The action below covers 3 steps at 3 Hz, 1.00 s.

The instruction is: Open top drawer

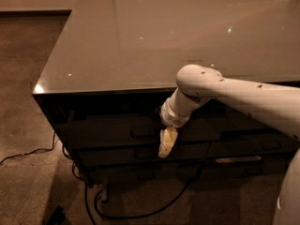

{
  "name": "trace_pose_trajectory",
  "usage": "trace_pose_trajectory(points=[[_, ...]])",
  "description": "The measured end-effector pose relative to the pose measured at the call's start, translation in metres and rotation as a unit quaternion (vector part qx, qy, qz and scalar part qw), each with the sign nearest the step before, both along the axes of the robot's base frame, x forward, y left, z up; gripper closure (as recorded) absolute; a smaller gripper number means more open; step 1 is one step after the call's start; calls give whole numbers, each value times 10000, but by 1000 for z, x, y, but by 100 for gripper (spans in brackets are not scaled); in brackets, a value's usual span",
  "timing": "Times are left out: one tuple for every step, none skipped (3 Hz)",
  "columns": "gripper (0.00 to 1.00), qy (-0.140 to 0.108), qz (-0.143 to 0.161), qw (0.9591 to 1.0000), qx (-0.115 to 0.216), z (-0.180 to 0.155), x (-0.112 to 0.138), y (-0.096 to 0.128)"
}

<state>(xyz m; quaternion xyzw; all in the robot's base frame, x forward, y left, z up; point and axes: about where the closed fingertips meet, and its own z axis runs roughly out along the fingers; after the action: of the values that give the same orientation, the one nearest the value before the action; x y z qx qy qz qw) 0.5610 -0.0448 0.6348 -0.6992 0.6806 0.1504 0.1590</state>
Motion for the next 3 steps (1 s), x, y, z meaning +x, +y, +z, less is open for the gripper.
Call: trace_pose_trajectory(points=[[0,121,-86,9999,-39,-11,-7,-4],[19,121,-114,9999,-46,-7,-8,-6],[42,120,-115,9999,-47,-2,-9,-6]])
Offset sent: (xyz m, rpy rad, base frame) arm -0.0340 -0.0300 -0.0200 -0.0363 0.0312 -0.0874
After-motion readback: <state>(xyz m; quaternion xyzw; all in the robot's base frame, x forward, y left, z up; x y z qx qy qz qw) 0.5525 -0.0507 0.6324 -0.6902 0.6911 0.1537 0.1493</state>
